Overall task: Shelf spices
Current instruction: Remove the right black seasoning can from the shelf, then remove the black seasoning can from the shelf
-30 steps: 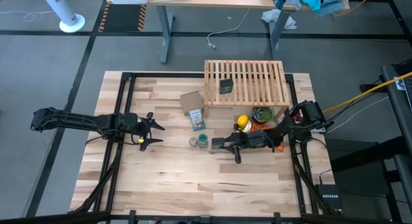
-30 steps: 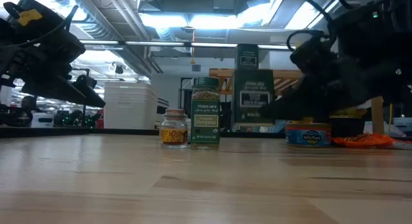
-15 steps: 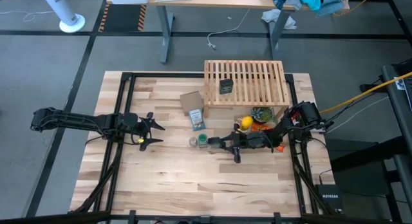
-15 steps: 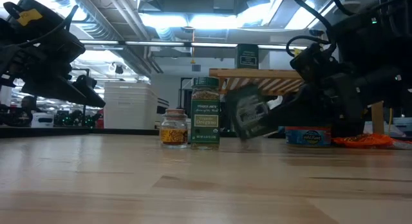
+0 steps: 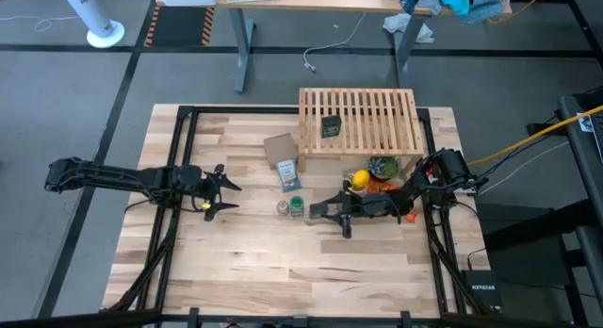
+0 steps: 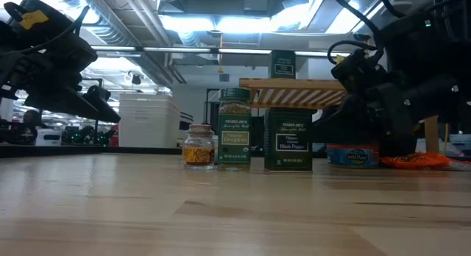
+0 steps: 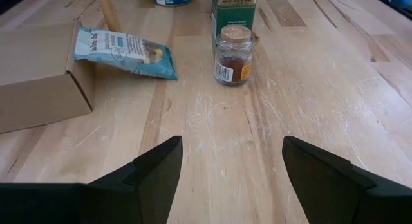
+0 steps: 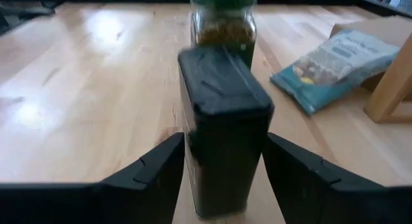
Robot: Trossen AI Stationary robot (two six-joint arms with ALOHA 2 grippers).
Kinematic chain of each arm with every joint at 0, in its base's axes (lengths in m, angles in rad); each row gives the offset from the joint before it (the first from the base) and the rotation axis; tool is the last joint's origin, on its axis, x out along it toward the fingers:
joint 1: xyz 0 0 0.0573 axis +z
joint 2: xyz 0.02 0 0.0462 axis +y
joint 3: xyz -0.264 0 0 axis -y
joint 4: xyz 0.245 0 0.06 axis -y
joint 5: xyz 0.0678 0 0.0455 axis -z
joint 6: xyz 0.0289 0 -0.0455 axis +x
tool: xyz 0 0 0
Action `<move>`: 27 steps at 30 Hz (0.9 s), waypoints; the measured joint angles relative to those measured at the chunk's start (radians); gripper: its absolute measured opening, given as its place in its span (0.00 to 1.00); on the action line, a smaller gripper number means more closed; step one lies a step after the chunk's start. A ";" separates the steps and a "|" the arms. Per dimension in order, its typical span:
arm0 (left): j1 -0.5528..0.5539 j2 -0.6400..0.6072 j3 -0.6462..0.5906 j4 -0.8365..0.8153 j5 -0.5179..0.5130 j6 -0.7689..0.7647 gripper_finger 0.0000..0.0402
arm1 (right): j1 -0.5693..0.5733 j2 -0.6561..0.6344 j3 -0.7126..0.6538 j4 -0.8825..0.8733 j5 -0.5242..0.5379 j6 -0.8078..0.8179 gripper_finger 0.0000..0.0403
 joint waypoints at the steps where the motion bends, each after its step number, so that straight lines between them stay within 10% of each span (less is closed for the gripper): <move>1: 0.000 0.000 0.000 0.000 0.000 0.000 0.65 | 0.000 0.000 0.000 0.013 0.000 0.000 0.53; 27: 0.000 0.000 0.000 0.000 0.000 0.000 0.65 | 0.001 -0.180 -0.062 0.063 -0.054 0.009 0.53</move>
